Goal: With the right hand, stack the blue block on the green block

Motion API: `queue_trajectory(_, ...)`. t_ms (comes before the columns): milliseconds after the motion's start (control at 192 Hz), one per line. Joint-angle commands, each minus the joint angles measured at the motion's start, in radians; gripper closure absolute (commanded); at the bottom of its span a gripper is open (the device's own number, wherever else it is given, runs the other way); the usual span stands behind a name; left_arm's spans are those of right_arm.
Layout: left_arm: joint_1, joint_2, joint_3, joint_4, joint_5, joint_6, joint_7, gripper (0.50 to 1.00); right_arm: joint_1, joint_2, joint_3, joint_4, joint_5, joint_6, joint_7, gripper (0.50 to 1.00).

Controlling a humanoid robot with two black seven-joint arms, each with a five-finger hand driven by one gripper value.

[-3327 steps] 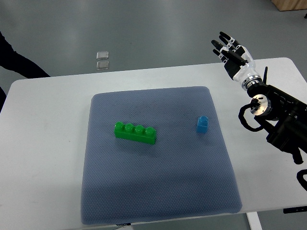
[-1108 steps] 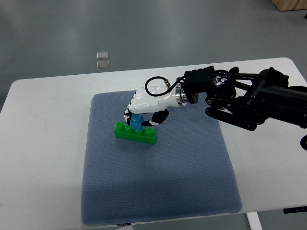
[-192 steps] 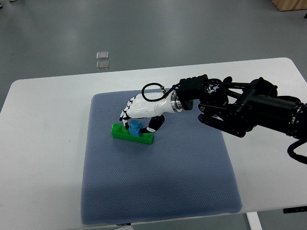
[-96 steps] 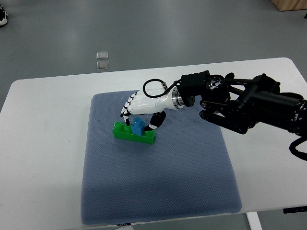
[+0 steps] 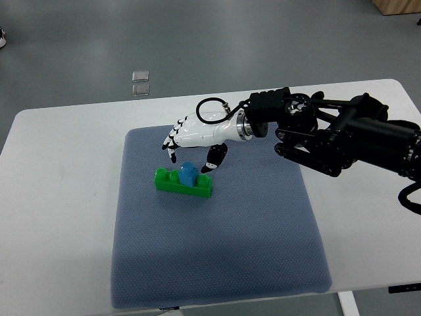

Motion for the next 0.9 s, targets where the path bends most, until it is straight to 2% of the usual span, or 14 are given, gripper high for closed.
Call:
queue_trajectory(0,0.0,0.0,0.0,0.0,0.0,0.0,0.0,0.5,0.003,-0.008,0.004,-0.001,0.001,-0.001,0.0,0.595)
queue_trajectory(302,0.0,0.0,0.0,0.0,0.0,0.0,0.0,0.5,0.005,-0.041,0.125,-0.015,0.009,0.001,0.0,0.589)
queue_trajectory(395,0.0,0.0,0.0,0.0,0.0,0.0,0.0,0.5,-0.003,-0.041,0.188,-0.035,0.082,0.001,-0.002,0.589)
queue_trajectory(562,0.0,0.0,0.0,0.0,0.0,0.0,0.0,0.5,-0.018,-0.057,0.225,-0.107,0.386,0.001,-0.002,0.589)
queue_trajectory(723,0.0,0.0,0.0,0.0,0.0,0.0,0.0,0.5,-0.017,-0.064,0.239,-0.127,0.717,0.001,-0.005,0.589)
queue_trajectory(895,0.0,0.0,0.0,0.0,0.0,0.0,0.0,0.5,-0.021,-0.055,0.295,-0.184,1.064,-0.005,-0.054,0.589)
